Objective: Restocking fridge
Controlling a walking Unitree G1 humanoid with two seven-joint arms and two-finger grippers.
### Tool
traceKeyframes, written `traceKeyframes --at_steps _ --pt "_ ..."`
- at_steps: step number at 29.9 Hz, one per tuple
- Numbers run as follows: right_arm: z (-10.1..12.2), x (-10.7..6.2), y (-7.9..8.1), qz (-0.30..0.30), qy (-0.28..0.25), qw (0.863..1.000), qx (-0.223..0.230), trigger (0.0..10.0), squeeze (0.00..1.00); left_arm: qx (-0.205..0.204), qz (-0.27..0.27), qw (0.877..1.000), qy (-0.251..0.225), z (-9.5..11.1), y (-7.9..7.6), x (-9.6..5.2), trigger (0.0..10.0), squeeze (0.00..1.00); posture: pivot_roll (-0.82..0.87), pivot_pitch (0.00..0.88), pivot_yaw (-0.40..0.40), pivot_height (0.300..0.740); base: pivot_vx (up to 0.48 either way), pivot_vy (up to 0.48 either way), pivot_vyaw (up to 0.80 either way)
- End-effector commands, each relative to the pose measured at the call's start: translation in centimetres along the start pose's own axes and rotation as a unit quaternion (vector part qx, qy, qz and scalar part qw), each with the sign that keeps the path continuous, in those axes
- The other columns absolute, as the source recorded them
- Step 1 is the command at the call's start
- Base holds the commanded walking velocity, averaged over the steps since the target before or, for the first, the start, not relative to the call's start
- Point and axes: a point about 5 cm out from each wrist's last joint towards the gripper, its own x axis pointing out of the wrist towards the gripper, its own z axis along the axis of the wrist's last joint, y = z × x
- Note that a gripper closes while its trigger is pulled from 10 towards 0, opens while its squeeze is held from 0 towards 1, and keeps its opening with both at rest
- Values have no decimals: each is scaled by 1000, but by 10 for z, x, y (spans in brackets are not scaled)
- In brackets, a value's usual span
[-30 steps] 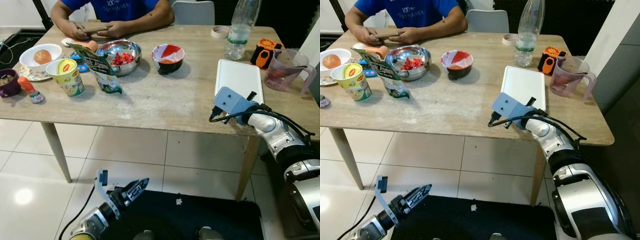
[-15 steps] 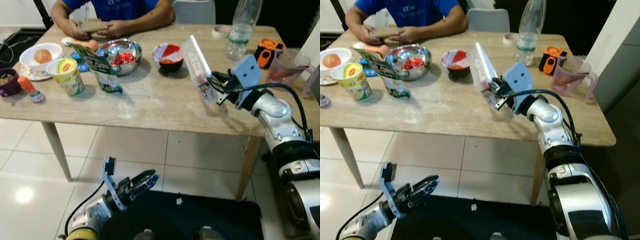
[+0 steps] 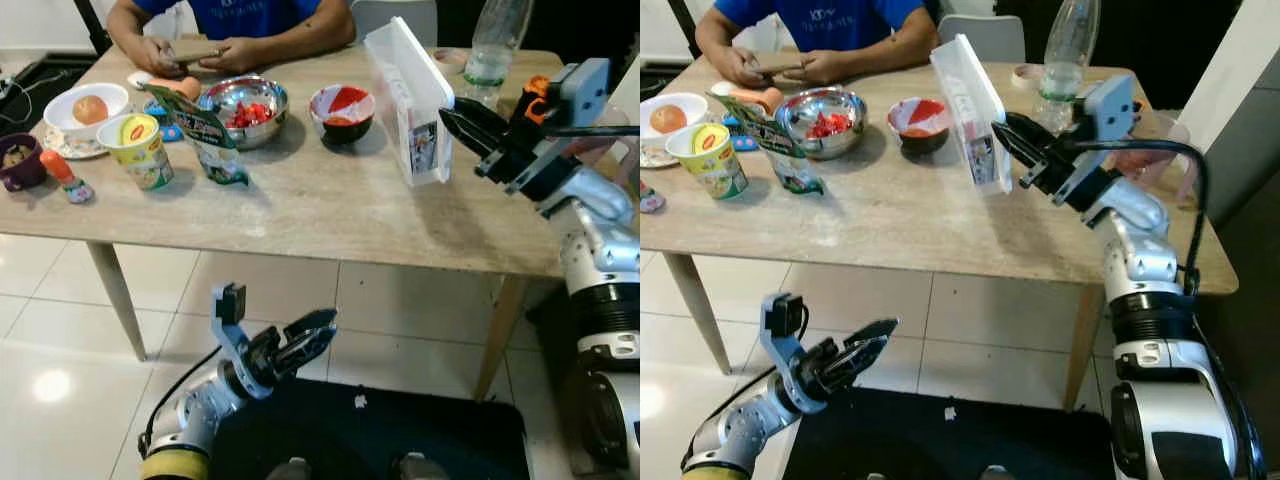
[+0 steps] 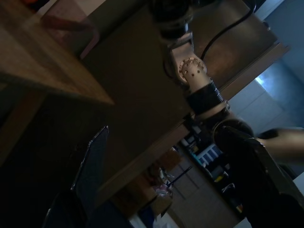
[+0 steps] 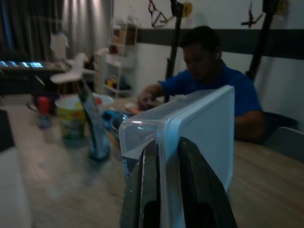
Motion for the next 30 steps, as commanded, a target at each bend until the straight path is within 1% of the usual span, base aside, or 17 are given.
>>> traceKeyframes --at_steps 1,3,6,7,8,10,11,12,15,20,23,24,26,27,28,29,30 --pt "12 -6 1 24 -27 999 10 0 0 0 -7 1000 -16 4 -3 2 10000 0 35 123 2 740 0 0 0" --pt "12 -6 1 24 -27 999 10 0 0 0 -7 1000 -16 4 -3 2 10000 0 35 123 2 740 0 0 0" --pt "25 -32 4 93 -46 993 54 0 0 15 -50 997 -65 25 -14 15 10000 0 34 125 1 740 0 0 0" --pt "30 -37 5 109 -57 990 65 0 0 20 -62 995 -81 32 -17 17 10000 0 34 125 1 740 0 0 0" --pt "35 -41 5 119 -68 988 77 0 0 21 -71 993 -93 37 -21 19 10000 0 34 125 1 740 0 0 0" --pt "35 -41 5 119 -68 988 77 0 0 21 -71 993 -93 37 -21 19 10000 0 34 125 1 740 0 0 0" --pt "41 -45 7 134 -85 983 95 0 0 21 -78 991 -109 43 -25 21 10000 0 34 125 1 740 0 0 0" --pt "42 -48 8 143 -88 980 104 0 0 24 -78 990 -112 44 -26 21 10000 0 32 125 0 740 0 0 0" --pt "42 -52 11 158 -79 977 118 0 0 32 -74 990 -113 48 -28 21 10000 0 31 125 -1 740 0 0 0" --pt "41 -56 14 177 -60 974 128 0 0 44 -71 990 -111 54 -31 19 10000 0 31 125 -1 740 0 0 0" --pt "43 -60 15 208 -44 967 143 0 0 64 -73 990 -103 66 -37 18 10000 0 32 126 0 740 0 0 0" --pt "43 -60 15 208 -44 967 143 0 0 64 -73 990 -103 66 -37 18 10000 0 32 126 0 740 0 0 0" --pt "45 -64 14 224 -27 963 148 0 0 81 -75 990 -91 77 -42 17 10000 0 33 129 -1 740 0 0 0" --pt "45 -64 14 224 -27 963 148 0 0 81 -75 990 -91 77 -42 17 10000 0 33 129 -1 740 0 0 0" --pt "47 -67 11 229 -19 962 148 0 0 95 -74 989 -81 85 -45 15 10000 0 33 129 -1 740 0 0 0" --pt "47 -67 11 229 -19 962 148 0 0 95 -74 989 -81 85 -45 15 10000 0 33 129 -1 740 0 0 0" --pt "49 -69 9 233 -12 961 149 0 0 106 -72 989 -72 92 -48 12 10000 0 31 129 0 740 0 0 0"
